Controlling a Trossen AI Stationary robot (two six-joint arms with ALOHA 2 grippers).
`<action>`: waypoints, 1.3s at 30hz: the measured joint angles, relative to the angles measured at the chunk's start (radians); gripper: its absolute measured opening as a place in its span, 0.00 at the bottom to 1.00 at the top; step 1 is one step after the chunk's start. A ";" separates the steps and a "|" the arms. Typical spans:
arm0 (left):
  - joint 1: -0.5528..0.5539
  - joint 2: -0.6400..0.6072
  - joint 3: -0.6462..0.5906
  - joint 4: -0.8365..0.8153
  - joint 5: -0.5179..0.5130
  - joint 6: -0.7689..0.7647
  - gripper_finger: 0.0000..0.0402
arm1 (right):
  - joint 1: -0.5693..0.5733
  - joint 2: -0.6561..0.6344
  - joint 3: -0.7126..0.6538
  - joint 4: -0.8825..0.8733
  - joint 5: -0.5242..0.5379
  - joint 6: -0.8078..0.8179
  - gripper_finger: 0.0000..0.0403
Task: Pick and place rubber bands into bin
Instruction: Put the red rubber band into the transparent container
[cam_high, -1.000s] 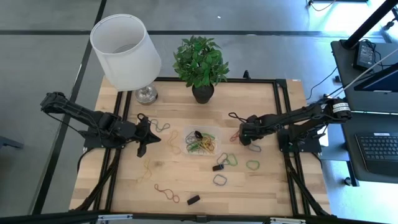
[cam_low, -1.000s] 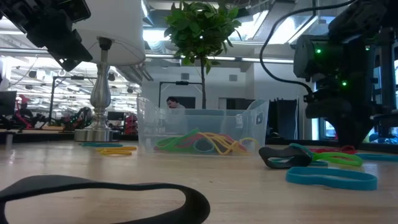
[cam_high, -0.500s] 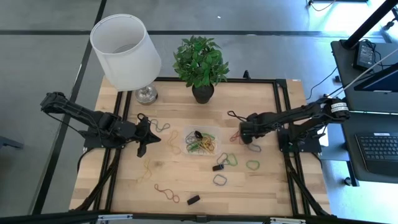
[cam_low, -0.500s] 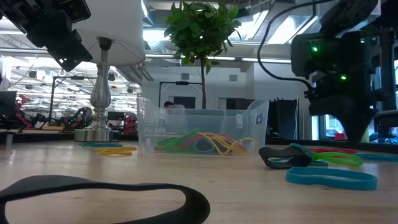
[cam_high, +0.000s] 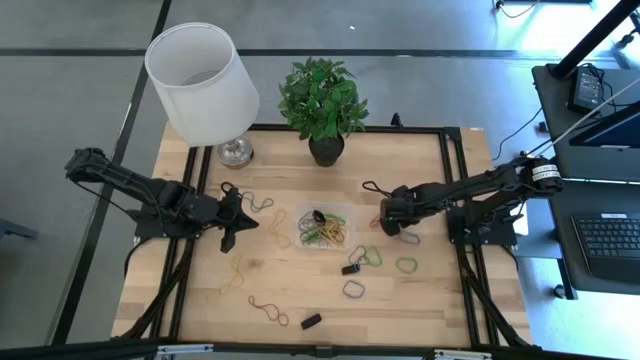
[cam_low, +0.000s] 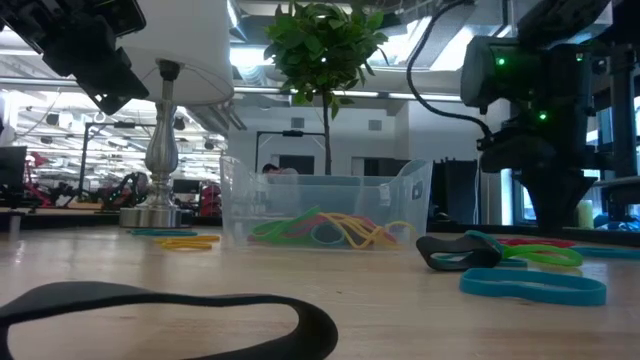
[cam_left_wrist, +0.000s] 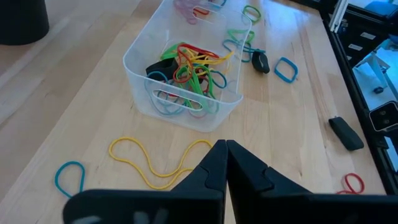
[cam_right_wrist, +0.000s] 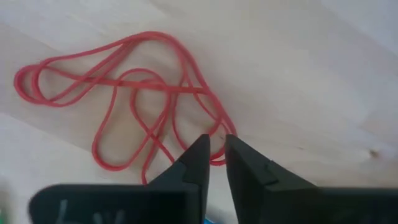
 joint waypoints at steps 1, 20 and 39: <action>0.000 0.000 0.000 0.000 0.000 0.000 0.01 | 0.003 0.000 0.000 0.001 0.000 0.000 0.15; 0.000 0.000 0.000 0.000 0.000 -0.016 0.01 | 0.021 -0.002 -0.023 0.001 0.041 -0.019 0.20; -0.001 0.000 0.000 0.000 0.008 -0.043 0.01 | 0.021 -0.002 -0.035 0.011 0.034 0.001 0.01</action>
